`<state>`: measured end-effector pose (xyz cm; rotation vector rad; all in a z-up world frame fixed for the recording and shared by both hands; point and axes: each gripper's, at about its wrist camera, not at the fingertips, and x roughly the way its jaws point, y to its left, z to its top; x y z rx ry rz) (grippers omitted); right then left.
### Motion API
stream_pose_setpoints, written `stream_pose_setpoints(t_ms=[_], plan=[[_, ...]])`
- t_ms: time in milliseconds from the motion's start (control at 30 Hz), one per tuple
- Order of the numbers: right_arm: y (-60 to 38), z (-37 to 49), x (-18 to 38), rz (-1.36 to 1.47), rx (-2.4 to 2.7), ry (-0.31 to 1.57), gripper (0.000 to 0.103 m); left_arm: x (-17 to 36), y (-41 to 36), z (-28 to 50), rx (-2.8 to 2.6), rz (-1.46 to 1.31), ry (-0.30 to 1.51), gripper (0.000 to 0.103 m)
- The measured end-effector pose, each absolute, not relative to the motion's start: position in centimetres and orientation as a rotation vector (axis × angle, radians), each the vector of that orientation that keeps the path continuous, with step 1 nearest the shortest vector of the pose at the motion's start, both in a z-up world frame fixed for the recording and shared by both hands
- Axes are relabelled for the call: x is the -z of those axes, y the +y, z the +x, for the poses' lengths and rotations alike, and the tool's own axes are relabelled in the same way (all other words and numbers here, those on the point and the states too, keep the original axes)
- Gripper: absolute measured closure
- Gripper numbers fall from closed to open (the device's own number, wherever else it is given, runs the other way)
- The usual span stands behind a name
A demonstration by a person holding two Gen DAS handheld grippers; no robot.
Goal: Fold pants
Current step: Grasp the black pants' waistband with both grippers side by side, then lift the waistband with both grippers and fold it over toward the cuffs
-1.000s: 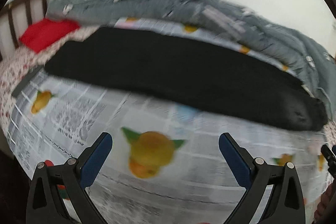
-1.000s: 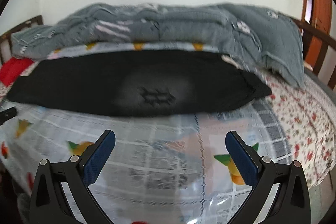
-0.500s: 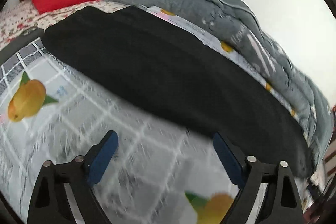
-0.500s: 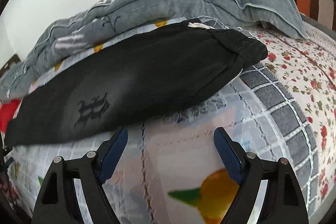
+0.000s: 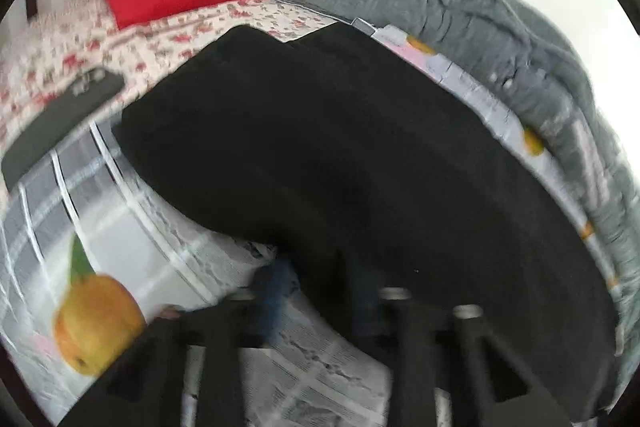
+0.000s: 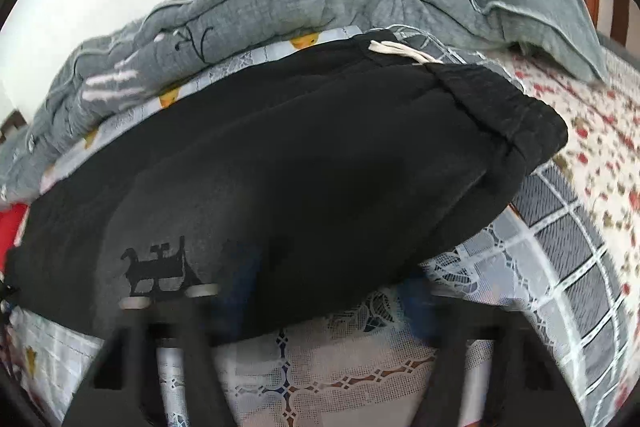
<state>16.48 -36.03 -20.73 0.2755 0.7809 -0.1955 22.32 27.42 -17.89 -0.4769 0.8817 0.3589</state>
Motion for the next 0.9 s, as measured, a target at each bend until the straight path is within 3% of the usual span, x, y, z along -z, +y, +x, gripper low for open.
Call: stream_pose_setpoints(t_ms=[33, 100, 433, 800, 900], plan=[[-36.2, 16.3, 20.2, 0.276, 0.19, 0.766, 0.077, 17.5, 27.5, 22.2, -0.352, -0.476, 0.876, 0.089], [-36.4, 15.7, 18.7, 0.278, 0.155, 0.72, 0.08, 15.9, 27.2, 21.9, -0.347, -0.429, 0.833, 0.096], [-36.3, 20.1, 12.2, 0.23, 0.083, 0.588, 0.082, 8.7, 26.7, 26.5, -0.306, -0.321, 0.645, 0.096], [-36.3, 32.5, 12.6, 0.192, 0.125, 0.653, 0.082, 11.6, 24.8, 38.7, -0.332, -0.214, 0.647, 0.096], [-37.0, 35.6, 13.9, 0.246, 0.146, 0.696, 0.079, 12.6, 23.7, 41.1, -0.351, -0.164, 0.669, 0.086]])
